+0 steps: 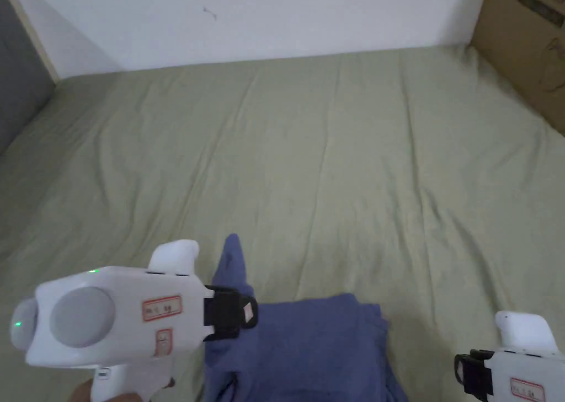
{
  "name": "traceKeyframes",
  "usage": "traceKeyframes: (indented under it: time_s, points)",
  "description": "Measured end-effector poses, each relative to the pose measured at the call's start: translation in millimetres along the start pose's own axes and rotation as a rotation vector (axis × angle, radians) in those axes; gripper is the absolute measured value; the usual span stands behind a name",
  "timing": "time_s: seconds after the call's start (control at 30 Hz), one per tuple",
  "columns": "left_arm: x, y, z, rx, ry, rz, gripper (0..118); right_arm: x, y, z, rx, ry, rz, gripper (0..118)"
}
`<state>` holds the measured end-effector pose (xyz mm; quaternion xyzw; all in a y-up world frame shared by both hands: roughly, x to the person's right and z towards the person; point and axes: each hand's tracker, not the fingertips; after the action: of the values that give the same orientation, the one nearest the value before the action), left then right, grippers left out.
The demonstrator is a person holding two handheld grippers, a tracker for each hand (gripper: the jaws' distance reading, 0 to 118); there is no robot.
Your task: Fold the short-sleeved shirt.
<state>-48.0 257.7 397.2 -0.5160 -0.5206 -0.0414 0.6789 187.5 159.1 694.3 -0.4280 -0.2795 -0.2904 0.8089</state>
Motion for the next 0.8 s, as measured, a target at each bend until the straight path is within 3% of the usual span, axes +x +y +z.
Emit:
traceKeyframes:
  time_s: [0.23, 0.3, 0.37, 0.4, 0.43, 0.47, 0.5, 0.6, 0.67, 0.7, 0.77, 0.8]
  points:
    - [41.2, -9.6, -92.7, -0.172, -0.006, -0.087, 11, 26.2, -8.3, 7.5, 0.009, -0.024, -0.065, 0]
    - [47.4, -12.9, -104.6, -0.202, -0.009, -0.088, 16, 33.3, -10.8, 7.8, 0.008, -0.033, -0.081, 0]
    - [51.2, -15.7, -111.1, -0.23, -0.056, -0.12, 42, 38.5, -13.0, 6.3, 0.003, -0.036, -0.096, 0]
    - [52.5, -15.7, -111.8, -0.241, -0.065, -0.113, 62, 41.2, -13.7, 4.5, -0.002, -0.037, -0.103, 0]
    - [53.0, -15.4, -109.6, -0.249, -0.073, -0.108, 95, 42.2, -14.2, 3.5, -0.007, -0.04, -0.107, 0]
    - [54.3, -15.3, -106.7, -0.25, -0.104, -0.105, 112, 42.5, -14.9, 3.2, -0.013, -0.046, -0.11, 0]
    - [54.3, -14.9, -100.8, -0.25, -0.113, -0.102, 116, 42.0, -15.7, 4.0, -0.011, -0.048, -0.109, 0]
    - [43.0, -7.6, -72.5, -0.163, -0.165, -0.074, 102, 41.2, -15.6, 5.6, -0.003, -0.038, -0.108, 0]
    - [27.0, -3.1, -55.1, -0.11, -0.177, 0.008, 98, 38.8, -14.1, 6.7, 0.002, -0.035, -0.1, 0]
    - [16.6, -2.2, -47.5, -0.077, -0.177, 0.043, 90, 37.2, -13.2, 7.1, 0.005, -0.037, -0.092, 0]
    - [-1.2, -2.4, -44.8, -0.043, -0.119, 0.067, 26, 35.5, -12.4, 6.9, 0.008, -0.039, -0.082, 0]
    - [-6.9, -5.5, -48.1, -0.035, -0.049, 0.071, 2, 35.2, -11.7, 6.6, 0.009, -0.037, -0.079, 0]
